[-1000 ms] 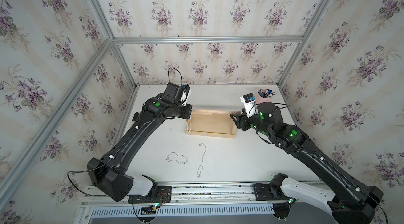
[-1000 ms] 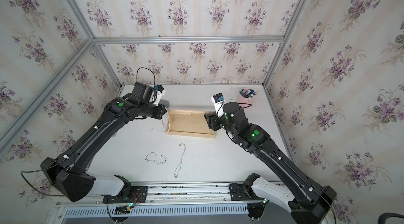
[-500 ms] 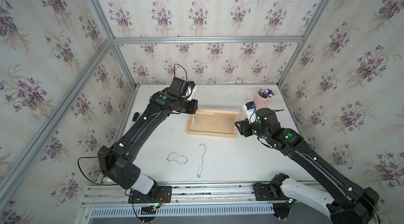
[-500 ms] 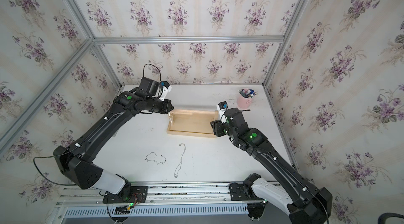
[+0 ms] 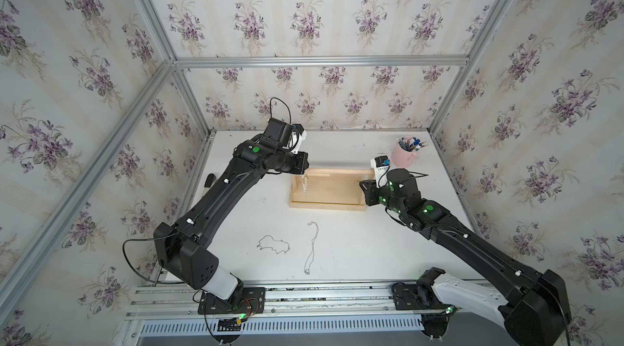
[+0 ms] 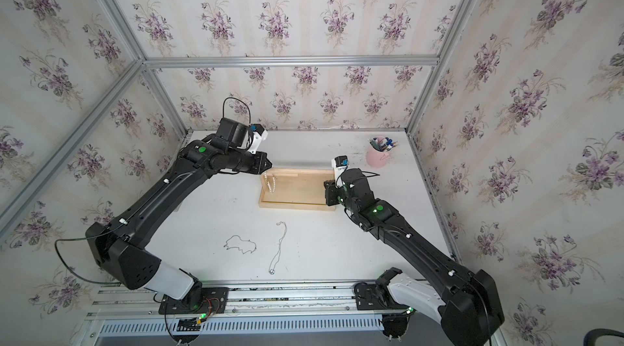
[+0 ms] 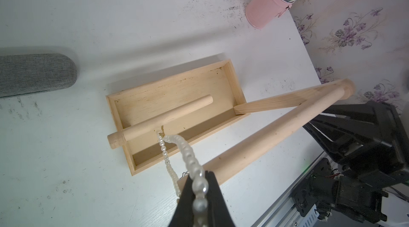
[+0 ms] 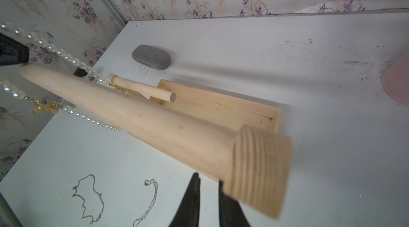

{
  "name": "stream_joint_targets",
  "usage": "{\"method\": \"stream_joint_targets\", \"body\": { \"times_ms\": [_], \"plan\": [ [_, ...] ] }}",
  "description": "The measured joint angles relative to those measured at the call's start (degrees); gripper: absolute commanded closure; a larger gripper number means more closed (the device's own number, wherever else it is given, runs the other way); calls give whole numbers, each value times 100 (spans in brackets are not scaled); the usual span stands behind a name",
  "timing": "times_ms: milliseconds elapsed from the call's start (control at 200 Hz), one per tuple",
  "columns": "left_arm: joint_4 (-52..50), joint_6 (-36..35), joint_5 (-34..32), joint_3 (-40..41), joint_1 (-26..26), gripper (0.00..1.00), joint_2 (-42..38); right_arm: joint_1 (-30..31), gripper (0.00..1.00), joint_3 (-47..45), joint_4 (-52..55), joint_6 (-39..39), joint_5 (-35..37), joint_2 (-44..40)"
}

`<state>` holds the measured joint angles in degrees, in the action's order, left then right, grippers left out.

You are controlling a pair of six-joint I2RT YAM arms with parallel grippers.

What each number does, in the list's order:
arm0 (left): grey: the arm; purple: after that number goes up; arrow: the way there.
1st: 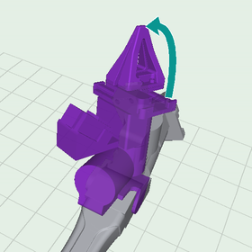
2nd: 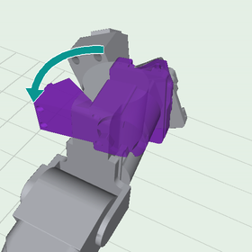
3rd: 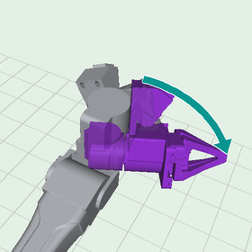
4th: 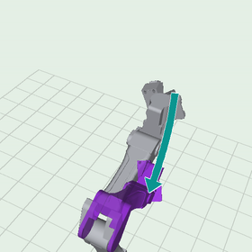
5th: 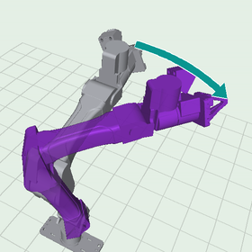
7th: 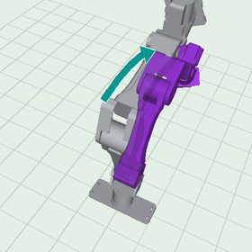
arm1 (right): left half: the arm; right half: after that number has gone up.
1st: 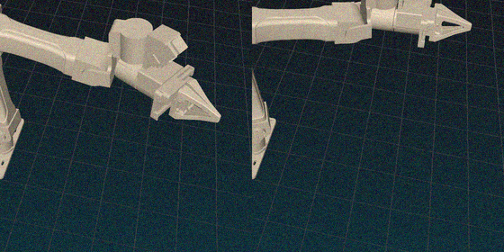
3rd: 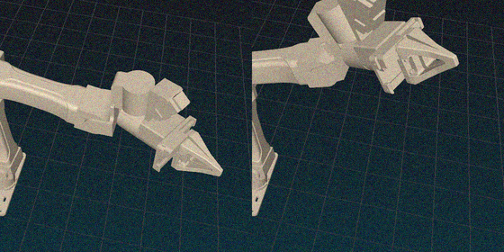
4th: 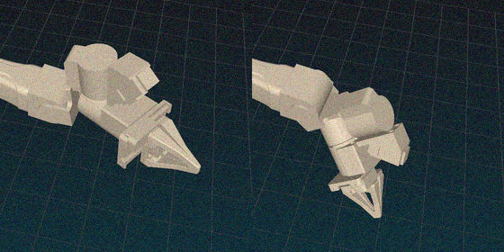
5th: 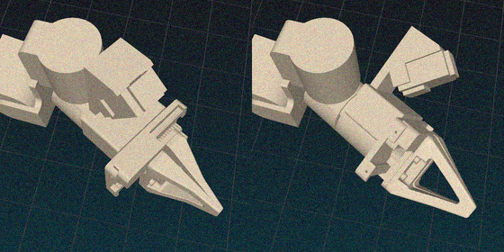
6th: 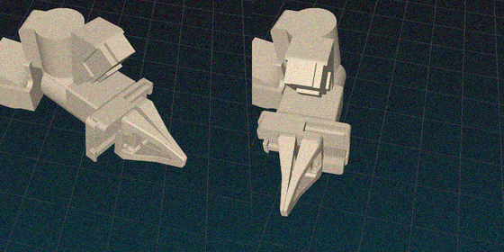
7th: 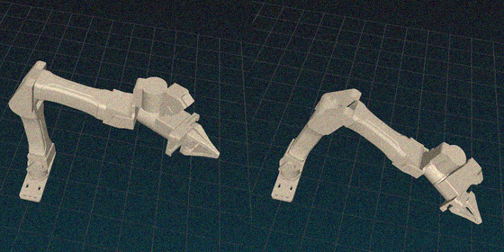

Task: Hang the necklace on the jewelry display stand
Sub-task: Adjust the stand at the center of the board, then hang the necklace on the stand.

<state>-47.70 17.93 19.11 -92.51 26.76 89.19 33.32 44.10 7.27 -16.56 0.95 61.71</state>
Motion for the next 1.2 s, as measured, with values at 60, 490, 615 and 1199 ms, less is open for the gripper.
{"method": "stream_joint_targets", "body": {
  "times_ms": [60, 490, 615, 1199],
  "plan": [
    [0, -2, 20, -66, -17, 96, 46, 0, 87, -48, -168, -66, 94, 24],
    [26, -107, 369, -476, -129, 96, 293, -2, 39, 356, 369, -448, 632, -367],
    [72, -103, 481, -356, -129, 96, 258, -2, 34, 411, 796, -509, 758, -570],
    [444, 514, 369, 413, -24, 97, -402, -1123, 28, 496, 632, -57, -13, -85]
  ]
}}
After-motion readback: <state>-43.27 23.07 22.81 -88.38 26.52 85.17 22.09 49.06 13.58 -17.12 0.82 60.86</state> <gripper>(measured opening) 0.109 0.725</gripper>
